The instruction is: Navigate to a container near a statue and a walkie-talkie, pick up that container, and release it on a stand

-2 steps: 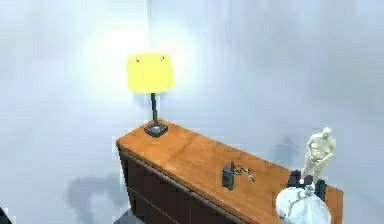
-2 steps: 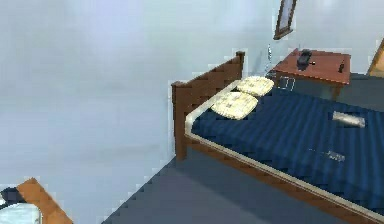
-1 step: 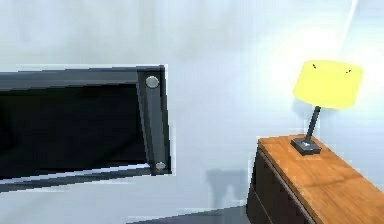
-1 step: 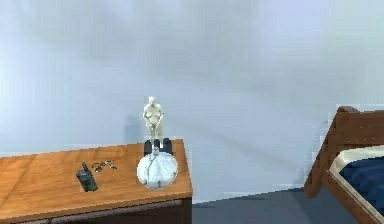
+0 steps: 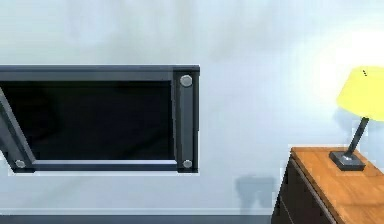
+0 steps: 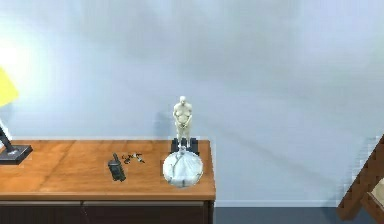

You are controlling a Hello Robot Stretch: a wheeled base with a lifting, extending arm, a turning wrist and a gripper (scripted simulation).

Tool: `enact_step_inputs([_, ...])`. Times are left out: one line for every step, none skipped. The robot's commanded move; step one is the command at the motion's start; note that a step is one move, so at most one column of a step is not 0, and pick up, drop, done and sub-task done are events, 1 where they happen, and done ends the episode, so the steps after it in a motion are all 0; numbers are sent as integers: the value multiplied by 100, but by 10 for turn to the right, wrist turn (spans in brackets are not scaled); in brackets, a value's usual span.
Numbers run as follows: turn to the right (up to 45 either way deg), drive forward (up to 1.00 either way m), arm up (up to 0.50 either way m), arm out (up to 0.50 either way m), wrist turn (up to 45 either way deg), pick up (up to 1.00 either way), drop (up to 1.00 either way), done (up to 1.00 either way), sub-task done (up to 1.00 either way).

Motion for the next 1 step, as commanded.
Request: enact_step_inputs([0,15,0,0,0,0,0,0,0])
